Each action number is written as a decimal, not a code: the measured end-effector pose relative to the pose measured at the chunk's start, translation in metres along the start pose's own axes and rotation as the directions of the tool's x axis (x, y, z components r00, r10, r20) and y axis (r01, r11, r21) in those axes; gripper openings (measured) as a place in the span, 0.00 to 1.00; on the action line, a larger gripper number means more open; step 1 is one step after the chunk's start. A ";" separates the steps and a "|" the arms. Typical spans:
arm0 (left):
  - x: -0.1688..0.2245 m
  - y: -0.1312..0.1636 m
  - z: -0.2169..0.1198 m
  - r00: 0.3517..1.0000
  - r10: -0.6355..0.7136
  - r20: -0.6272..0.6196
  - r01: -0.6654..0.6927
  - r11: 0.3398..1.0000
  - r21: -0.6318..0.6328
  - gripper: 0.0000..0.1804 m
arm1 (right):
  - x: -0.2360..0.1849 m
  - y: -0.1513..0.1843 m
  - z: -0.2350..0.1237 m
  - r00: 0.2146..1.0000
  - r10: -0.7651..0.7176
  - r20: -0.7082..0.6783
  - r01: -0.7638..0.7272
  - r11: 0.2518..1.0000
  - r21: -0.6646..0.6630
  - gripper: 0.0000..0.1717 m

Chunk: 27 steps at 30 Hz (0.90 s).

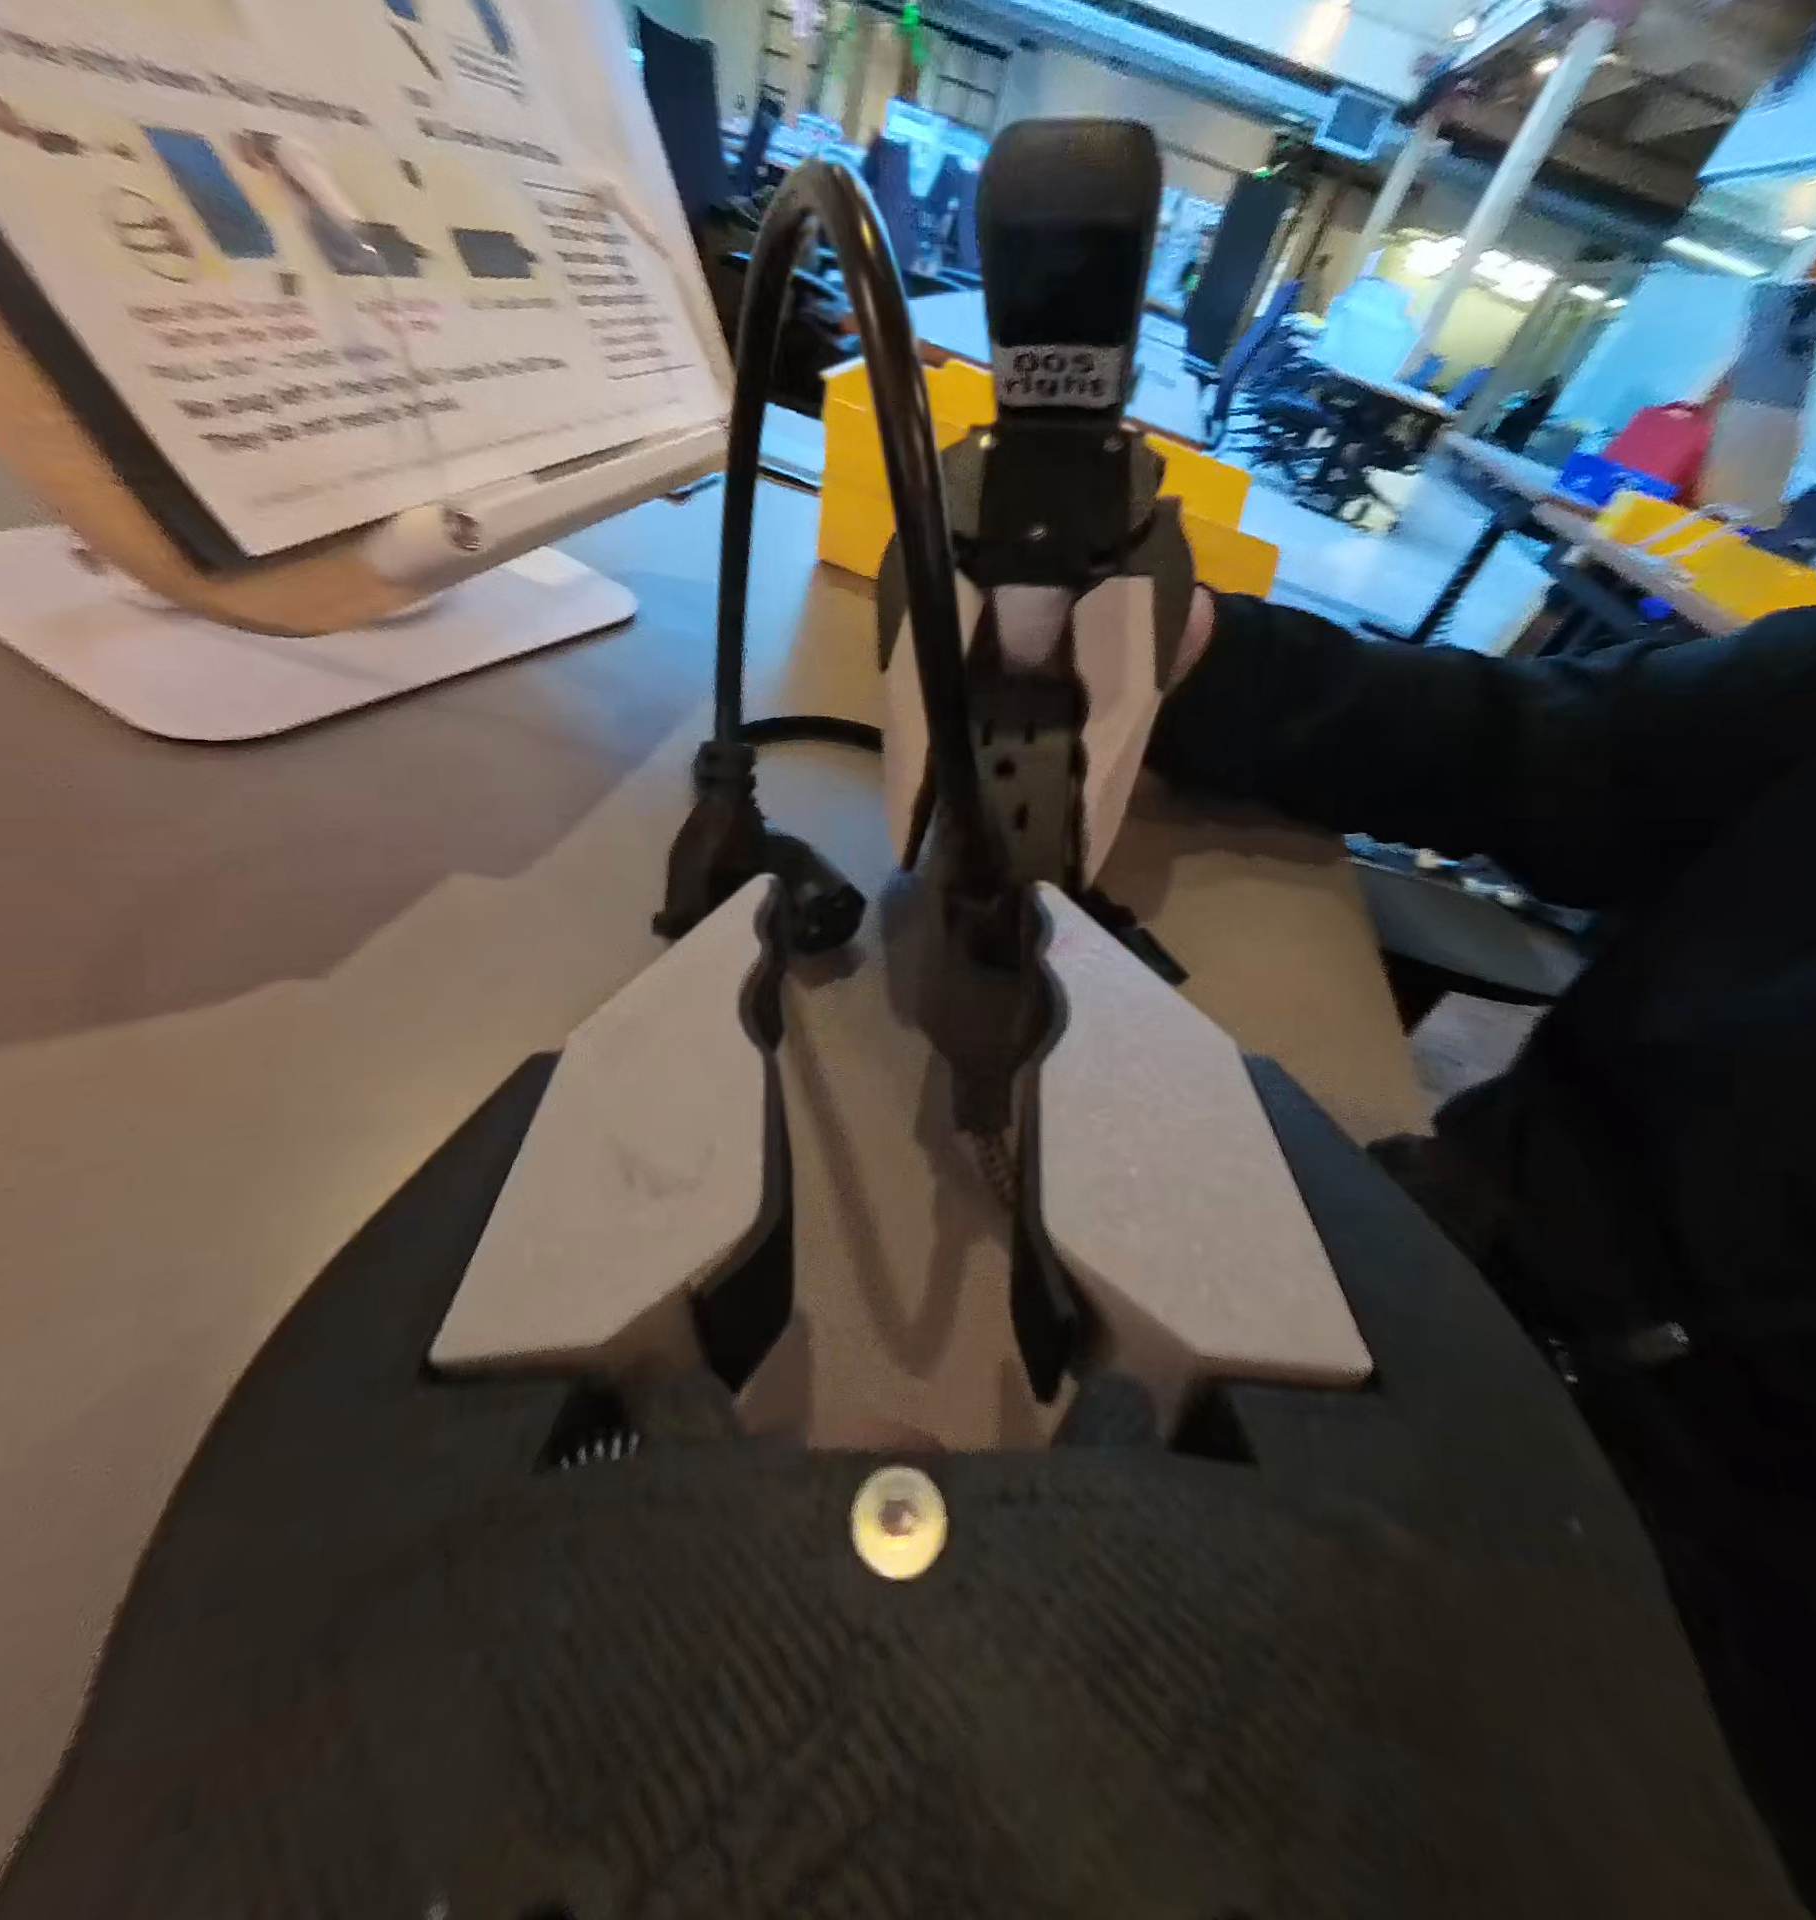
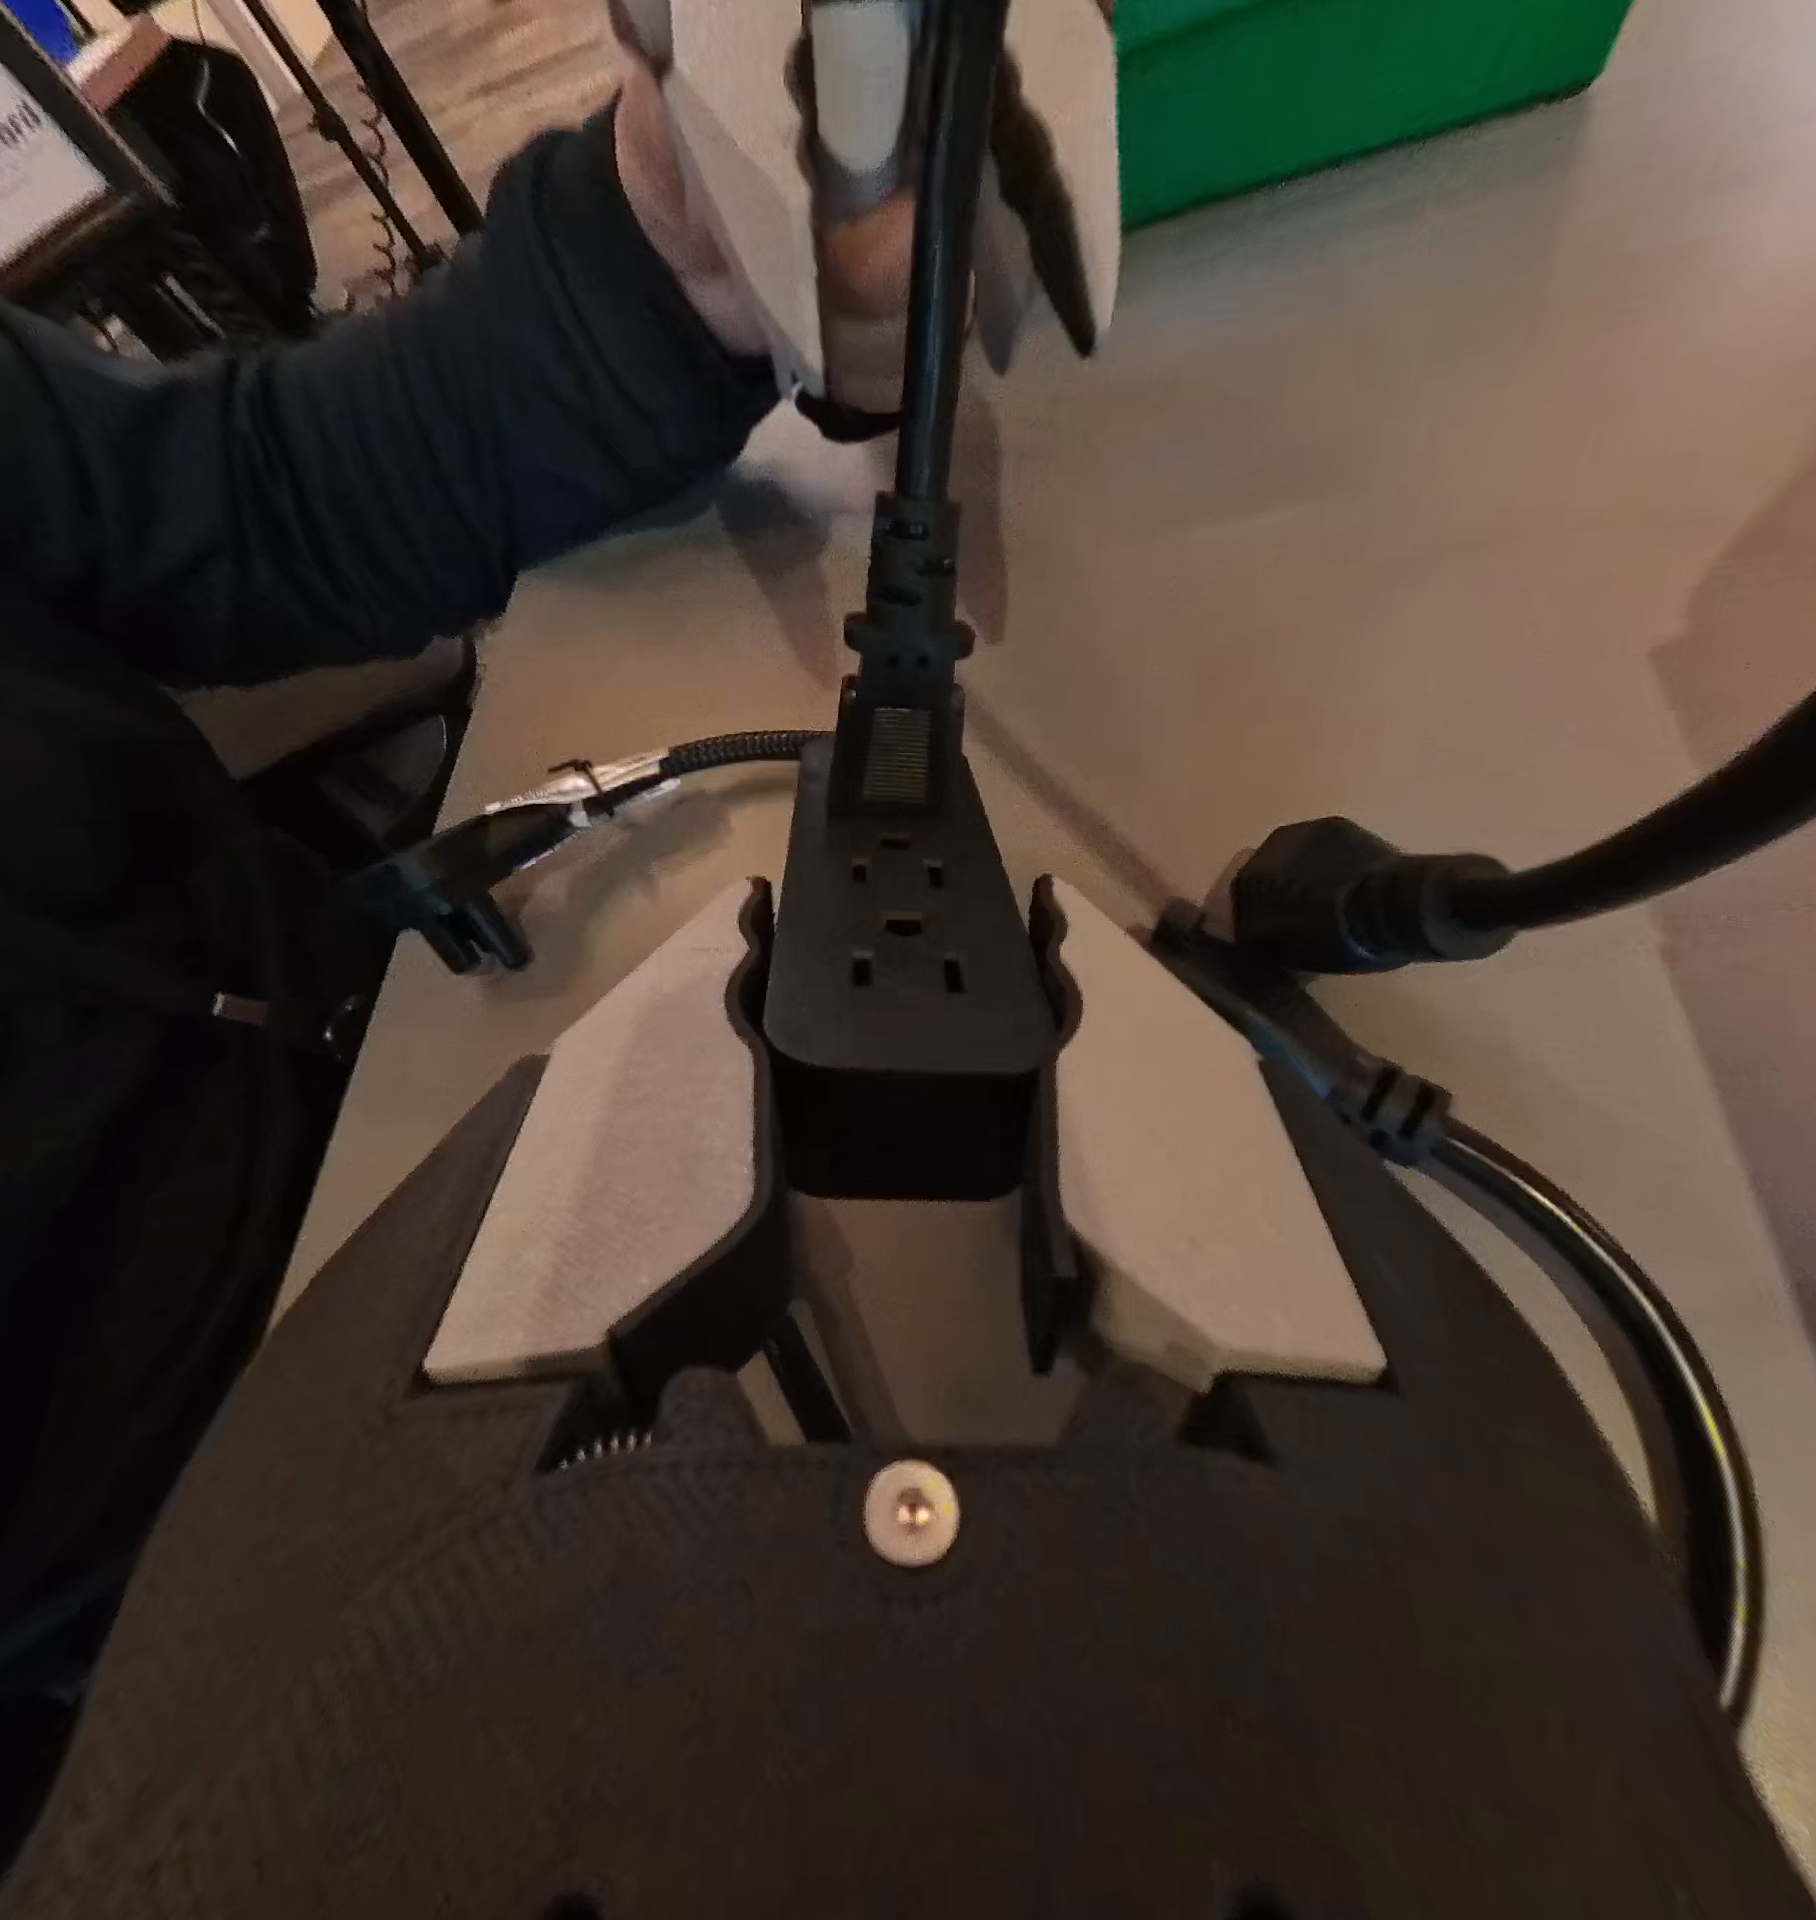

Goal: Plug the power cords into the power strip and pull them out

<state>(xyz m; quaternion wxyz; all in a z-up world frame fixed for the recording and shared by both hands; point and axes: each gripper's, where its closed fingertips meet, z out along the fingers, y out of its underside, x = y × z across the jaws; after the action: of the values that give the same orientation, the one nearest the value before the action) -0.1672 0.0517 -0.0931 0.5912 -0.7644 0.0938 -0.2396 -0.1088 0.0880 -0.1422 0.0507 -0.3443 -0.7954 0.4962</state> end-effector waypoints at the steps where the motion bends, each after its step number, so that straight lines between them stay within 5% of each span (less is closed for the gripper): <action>1: -0.002 0.001 -0.002 1.000 0.008 0.021 -0.008 1.000 0.001 0.23 | 0.001 -0.003 -0.005 1.000 0.007 -0.003 -0.007 1.000 0.025 0.28; 7: 0.008 -0.009 -0.002 0.992 0.113 0.052 -0.114 0.993 0.021 0.23 | 0.025 -0.021 -0.030 0.990 0.102 -0.101 -0.083 0.980 0.181 0.28; 14: -0.001 0.033 0.030 0.980 0.166 0.110 -0.134 0.959 -0.250 0.29 | 0.002 -0.039 -0.024 0.999 0.025 -0.033 -0.016 0.971 0.240 0.28; 19: 0.003 0.058 0.034 0.994 0.099 0.047 -0.078 0.942 -0.328 0.09 | 0.010 -0.032 -0.011 0.994 -0.011 -0.112 0.032 0.982 0.188 0.28; 23: -0.002 0.059 0.031 0.993 0.092 0.071 -0.064 0.942 -0.329 0.10 | 0.013 -0.034 -0.008 0.990 -0.025 -0.136 0.051 0.980 0.192 0.28; 25: 0.006 0.050 0.028 0.998 0.054 0.025 -0.045 0.959 -0.279 0.22 | 0.017 -0.035 -0.011 0.988 -0.022 -0.153 0.053 0.978 0.201 0.27; 27: 0.009 0.040 0.022 0.999 0.032 0.008 -0.029 0.974 -0.224 0.24 | 0.020 -0.034 -0.014 0.986 -0.016 -0.165 0.051 0.977 0.209 0.27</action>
<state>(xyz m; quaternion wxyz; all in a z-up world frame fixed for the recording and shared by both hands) -0.1435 0.0561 -0.1326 0.5054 -0.8260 0.1287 -0.2141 -0.1351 0.1016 -0.1121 0.1604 -0.3626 -0.7367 0.5477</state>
